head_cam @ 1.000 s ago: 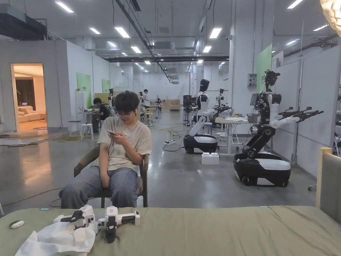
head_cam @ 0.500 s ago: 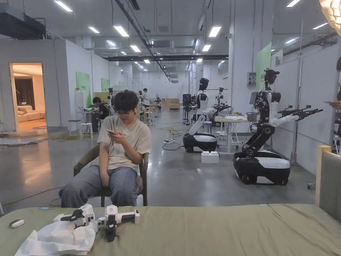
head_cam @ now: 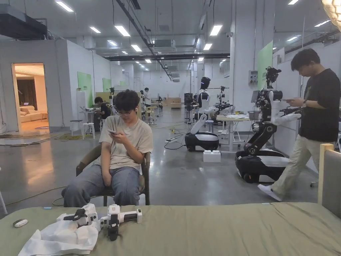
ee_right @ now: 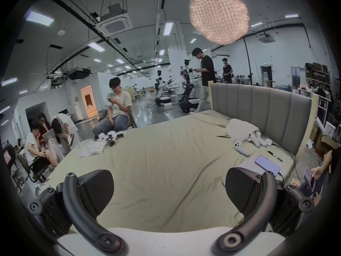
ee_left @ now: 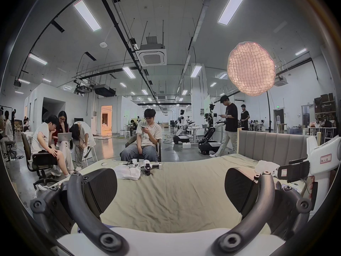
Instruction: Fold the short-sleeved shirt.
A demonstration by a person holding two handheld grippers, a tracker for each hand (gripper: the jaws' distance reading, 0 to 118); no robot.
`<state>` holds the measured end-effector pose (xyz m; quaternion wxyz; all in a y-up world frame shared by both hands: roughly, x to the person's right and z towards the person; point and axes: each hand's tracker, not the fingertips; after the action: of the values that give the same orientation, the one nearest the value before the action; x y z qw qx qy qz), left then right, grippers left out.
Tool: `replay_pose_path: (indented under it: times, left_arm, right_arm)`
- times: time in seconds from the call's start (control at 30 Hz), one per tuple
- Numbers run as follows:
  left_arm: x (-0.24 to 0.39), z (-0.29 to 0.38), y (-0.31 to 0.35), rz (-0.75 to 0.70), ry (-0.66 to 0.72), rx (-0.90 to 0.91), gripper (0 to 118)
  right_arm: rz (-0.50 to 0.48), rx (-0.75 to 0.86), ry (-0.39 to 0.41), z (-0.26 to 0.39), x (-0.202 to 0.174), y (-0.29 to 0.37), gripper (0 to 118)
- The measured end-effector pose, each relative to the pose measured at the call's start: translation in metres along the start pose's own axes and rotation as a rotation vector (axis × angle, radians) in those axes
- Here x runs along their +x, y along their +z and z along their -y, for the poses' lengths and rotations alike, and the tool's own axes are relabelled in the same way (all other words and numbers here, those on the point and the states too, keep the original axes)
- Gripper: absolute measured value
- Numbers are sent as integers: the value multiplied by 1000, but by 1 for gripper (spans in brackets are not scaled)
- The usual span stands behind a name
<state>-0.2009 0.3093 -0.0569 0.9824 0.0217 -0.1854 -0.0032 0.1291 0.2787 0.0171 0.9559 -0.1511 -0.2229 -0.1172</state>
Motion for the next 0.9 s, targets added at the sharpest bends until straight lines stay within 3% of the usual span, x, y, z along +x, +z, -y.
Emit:
replay_pose_path:
  times: [0.27, 0.47, 0.57, 0.63, 0.7, 0.8, 0.9]
  left_arm:
    - [-2, 1, 0, -4, 23, -4, 116]
    - [1, 2, -1, 3, 2, -14, 116]
    - [1, 2, -1, 3, 9, -15, 116]
    - [1, 2, -1, 8, 17, -14, 116]
    - [2, 2, -1, 10, 34, -15, 116]
    - [5, 3, -1, 21, 35, -16, 116]
    - [7, 3, 0, 16, 12, -20, 116]
  right_arm:
    - [-15, 8, 16, -1, -2, 4, 118]
    - [-111, -29, -122, -5, 7, -1, 118]
    - [-86, 32, -78, -3, 8, -1, 117]
    - [-119, 37, -46, -5, 7, -1, 117]
    - [-226, 69, -27, -8, 8, -2, 117]
    - [-392, 163, 83, -6, 12, 1, 117]
    - [-312, 180, 155, -7, 1, 14, 117]
